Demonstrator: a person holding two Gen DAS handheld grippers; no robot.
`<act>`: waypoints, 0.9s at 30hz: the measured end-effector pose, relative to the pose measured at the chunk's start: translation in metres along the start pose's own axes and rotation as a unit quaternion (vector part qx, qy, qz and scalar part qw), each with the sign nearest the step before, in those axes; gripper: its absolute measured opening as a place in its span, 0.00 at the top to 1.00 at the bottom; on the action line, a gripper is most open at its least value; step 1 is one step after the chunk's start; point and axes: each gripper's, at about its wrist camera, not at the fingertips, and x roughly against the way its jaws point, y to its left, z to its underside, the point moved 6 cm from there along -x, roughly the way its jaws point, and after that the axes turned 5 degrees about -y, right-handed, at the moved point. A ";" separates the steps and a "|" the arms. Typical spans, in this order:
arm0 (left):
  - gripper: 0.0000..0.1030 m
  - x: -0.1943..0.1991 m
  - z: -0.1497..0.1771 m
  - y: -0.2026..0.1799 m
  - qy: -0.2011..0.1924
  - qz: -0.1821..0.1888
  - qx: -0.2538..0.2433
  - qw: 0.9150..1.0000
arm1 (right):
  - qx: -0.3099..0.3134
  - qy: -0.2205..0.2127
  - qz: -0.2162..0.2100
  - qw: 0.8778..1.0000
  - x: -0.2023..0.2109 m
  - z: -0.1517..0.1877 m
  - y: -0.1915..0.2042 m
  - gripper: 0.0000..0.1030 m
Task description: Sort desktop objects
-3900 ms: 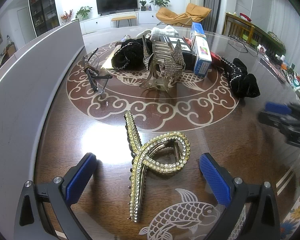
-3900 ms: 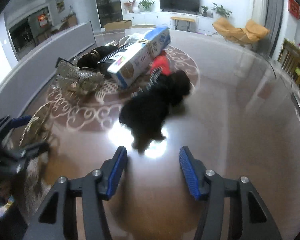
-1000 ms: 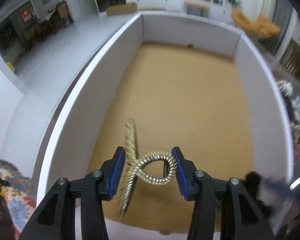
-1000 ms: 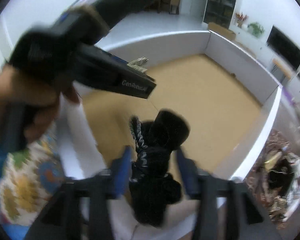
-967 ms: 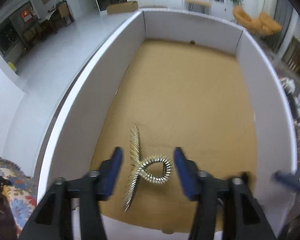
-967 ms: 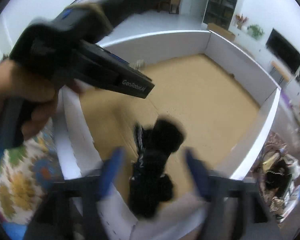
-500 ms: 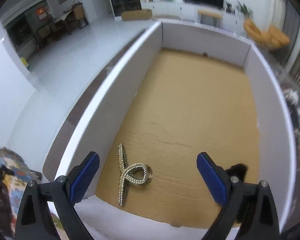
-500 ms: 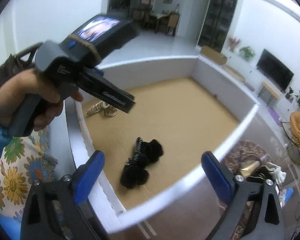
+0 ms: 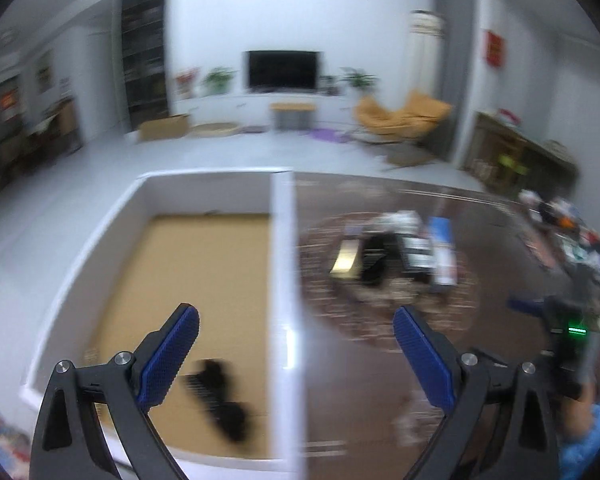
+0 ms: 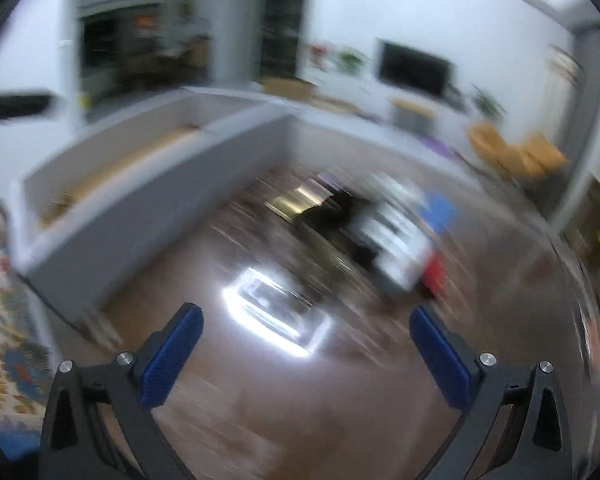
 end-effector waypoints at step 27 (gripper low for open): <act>0.00 -0.192 0.119 -0.164 0.142 0.033 -0.047 0.988 | -0.191 0.097 0.113 0.970 -0.020 0.132 -0.196 0.00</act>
